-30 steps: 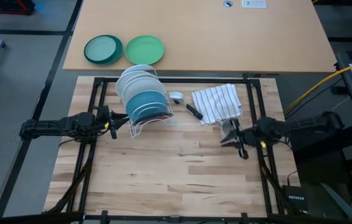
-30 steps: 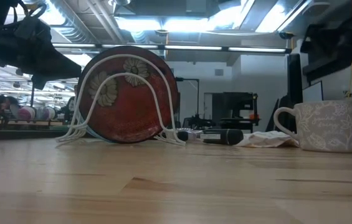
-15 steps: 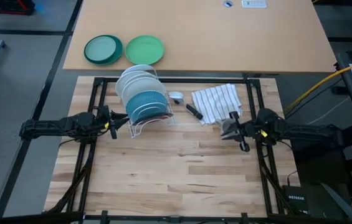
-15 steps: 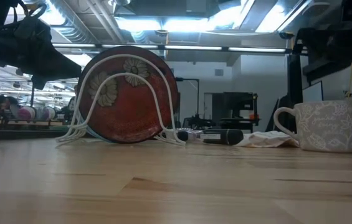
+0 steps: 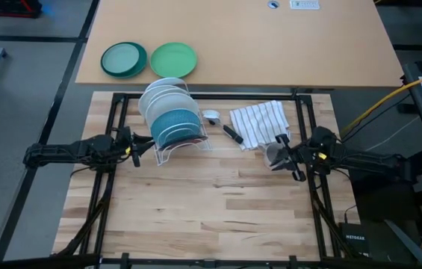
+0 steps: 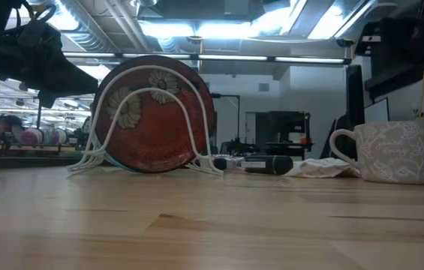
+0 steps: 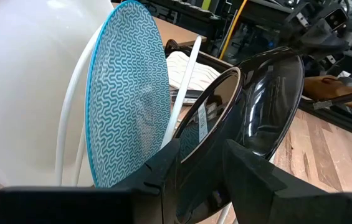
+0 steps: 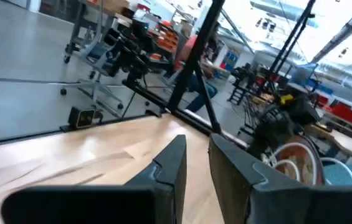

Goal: Sort dishes
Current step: Return to Home Position

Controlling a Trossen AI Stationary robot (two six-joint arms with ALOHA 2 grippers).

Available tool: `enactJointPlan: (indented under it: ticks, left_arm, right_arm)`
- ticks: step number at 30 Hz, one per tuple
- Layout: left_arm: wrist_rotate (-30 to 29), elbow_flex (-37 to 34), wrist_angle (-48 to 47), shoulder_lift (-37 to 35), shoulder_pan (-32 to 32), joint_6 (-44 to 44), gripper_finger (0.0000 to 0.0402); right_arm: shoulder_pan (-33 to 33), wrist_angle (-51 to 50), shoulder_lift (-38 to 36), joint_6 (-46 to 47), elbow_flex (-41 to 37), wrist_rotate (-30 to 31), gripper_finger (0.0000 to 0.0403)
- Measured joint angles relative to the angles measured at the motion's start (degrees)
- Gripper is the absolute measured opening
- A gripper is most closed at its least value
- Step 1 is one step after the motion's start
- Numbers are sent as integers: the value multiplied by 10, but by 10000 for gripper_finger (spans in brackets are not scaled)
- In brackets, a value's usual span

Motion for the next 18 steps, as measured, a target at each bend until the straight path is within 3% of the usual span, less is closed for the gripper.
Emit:
enactJointPlan:
  ticks: [5, 18]
  left_arm:
    - [0, 0, 0, 0, 0, 0, 109]
    - [0, 0, 0, 0, 0, 0, 109]
  right_arm:
    - [0, -11, 0, -7, 0, 30, 74]
    - [0, -123, 1, -42, 0, 275, 74]
